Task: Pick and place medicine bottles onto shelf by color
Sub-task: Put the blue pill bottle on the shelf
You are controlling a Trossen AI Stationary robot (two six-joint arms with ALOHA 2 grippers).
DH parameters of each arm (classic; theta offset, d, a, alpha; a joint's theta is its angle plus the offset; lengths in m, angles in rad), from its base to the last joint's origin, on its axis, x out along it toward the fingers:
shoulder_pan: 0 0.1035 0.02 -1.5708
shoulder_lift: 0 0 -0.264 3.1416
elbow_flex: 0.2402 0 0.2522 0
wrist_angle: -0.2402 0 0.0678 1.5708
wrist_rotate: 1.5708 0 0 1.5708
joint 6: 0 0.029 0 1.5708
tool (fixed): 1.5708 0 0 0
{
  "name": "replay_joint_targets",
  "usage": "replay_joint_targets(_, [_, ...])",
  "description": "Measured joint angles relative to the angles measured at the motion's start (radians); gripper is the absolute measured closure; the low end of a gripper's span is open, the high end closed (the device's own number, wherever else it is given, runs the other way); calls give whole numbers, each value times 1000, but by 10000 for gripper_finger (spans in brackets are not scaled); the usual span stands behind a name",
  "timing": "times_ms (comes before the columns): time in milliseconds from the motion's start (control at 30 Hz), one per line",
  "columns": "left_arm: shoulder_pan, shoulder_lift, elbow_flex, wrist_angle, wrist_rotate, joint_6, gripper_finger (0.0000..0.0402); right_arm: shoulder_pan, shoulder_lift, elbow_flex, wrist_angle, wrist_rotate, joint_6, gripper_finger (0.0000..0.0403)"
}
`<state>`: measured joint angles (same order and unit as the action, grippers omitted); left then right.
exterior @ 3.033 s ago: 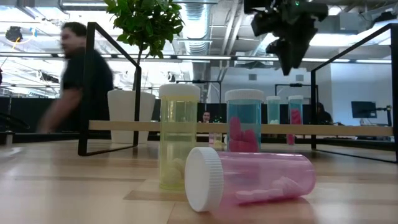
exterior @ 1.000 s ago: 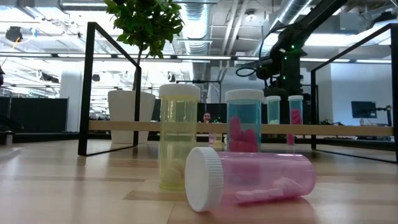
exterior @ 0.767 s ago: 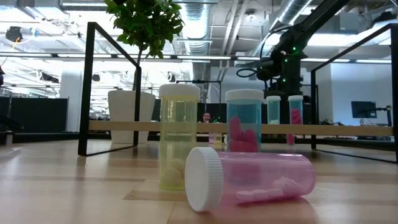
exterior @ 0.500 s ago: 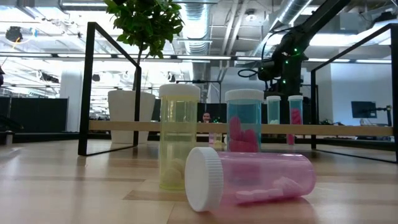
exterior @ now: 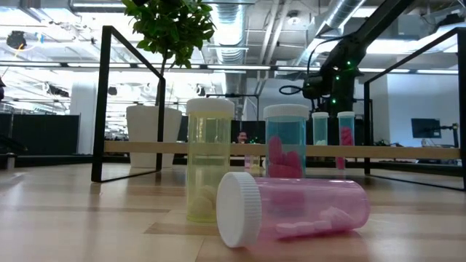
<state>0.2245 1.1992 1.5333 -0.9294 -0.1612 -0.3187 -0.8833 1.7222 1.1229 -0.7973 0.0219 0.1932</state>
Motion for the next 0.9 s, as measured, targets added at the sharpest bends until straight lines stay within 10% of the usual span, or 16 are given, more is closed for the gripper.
replay_joint_targets(333, [0,0,0,-5,-1,0,210,7,-1,2,-29,3,0,296])
replay_joint_targets(900, [0,0,0,-85,0,1,210,170,0,242,-279,2,52,282])
